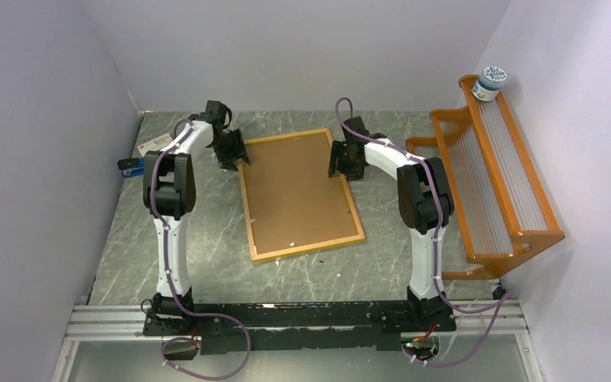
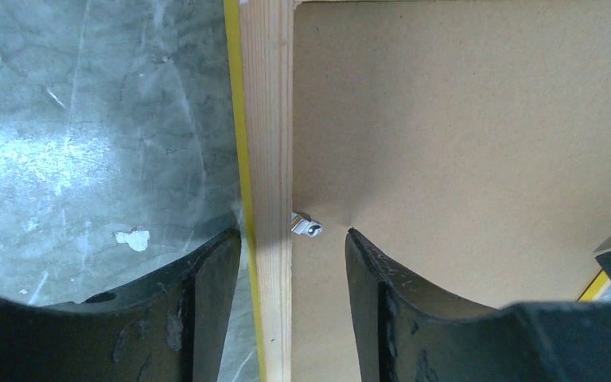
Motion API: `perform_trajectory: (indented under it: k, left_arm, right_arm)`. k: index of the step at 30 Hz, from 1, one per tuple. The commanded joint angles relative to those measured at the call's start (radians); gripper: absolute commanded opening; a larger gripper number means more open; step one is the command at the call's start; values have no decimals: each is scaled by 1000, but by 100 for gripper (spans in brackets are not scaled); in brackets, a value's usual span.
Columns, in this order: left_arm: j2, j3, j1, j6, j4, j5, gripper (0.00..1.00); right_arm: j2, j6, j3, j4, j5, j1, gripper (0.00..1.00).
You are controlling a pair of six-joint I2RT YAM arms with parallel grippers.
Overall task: Put the photo into the frame
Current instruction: Install the photo frame at the center of the board, then adjust the photo frame at the center of the board.
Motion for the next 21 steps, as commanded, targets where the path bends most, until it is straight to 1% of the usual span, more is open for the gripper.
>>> perform_trajectory:
  k: [1, 4, 11, 14, 16, 19, 21]
  left_arm:
    - [-22, -2, 4, -57, 21, -40, 59]
    - [-19, 6, 6, -47, 34, -19, 61]
    - [-22, -13, 7, -41, 90, 146, 61]
    - [-22, -33, 7, -34, 113, 207, 62]
    - [-4, -16, 7, -23, 86, 227, 61]
    - [19, 7, 7, -24, 52, 254, 58]
    - [12, -35, 7, -44, 96, 282, 56]
  right_arm:
    - [12, -17, 21, -6, 10, -13, 65]
    - [-5, -14, -2, 2, -28, -14, 66]
    - [-71, 5, -77, 26, -201, -15, 66]
    - [-118, 29, -144, 60, -263, -14, 66]
    - [-155, 56, -207, 102, -298, -13, 66]
    - [-207, 102, -285, 121, -343, -9, 66]
    - [-253, 116, -345, 145, -362, 1, 66]
